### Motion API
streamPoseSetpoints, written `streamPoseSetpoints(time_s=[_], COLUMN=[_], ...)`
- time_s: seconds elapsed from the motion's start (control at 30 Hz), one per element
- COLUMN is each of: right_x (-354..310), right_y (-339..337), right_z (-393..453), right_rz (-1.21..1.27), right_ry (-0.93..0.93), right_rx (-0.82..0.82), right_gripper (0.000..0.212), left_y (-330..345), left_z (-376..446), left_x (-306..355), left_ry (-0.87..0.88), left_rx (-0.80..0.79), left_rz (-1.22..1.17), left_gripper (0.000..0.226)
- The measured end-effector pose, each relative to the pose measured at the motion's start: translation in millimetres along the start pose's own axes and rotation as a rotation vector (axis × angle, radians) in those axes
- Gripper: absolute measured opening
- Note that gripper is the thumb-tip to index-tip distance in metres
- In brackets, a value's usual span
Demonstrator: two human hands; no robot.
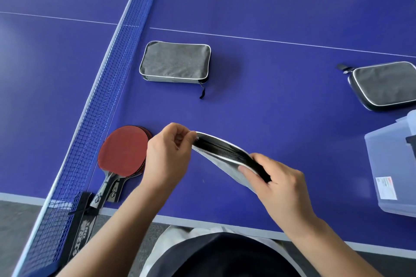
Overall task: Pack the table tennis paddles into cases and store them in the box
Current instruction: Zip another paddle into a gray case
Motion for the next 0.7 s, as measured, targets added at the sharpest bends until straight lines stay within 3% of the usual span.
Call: streamPoseSetpoints(time_s=[0.27,0.4,0.47,0.63,0.7], right_x=[-4.8,9.0,12.4,3.3,2.2], right_y=[-9.4,-6.2,-3.4,10.5,18.4], right_z=[-11.3,-10.9,-8.0,3.1,4.6], right_rz=[0.112,0.165,0.212,0.37,0.476], right_ry=[-0.002,0.206,0.328,0.463,0.495], right_rx=[0.135,0.136,0.11,0.006,-0.058], right_gripper=[0.025,0.01,0.013,0.02,0.019], left_y=[19.7,27.6,31.0,67.4,72.3], left_z=[18.7,8.3,-12.6,-73.7,-75.2], left_x=[-42.9,-48.1,-38.6,-4.5,-6.6], left_ry=[-0.089,-0.262,-0.259,-0.021,-0.067], left_rx=[-0.049,0.053,0.07,-0.417,-0.459], left_rz=[0.01,-0.261,-0.375,-0.368,-0.379], left_gripper=[0.014,0.015,0.022,0.03,0.034])
Point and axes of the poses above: each hand's wrist, its own z-axis towards the middle knuckle, its own y-axis out of the palm, x = y × z, the point moved 6 cm from there along z, towards the middle knuckle, and after that the axes turned 15 degrees about -z, right-handed, at the moved point
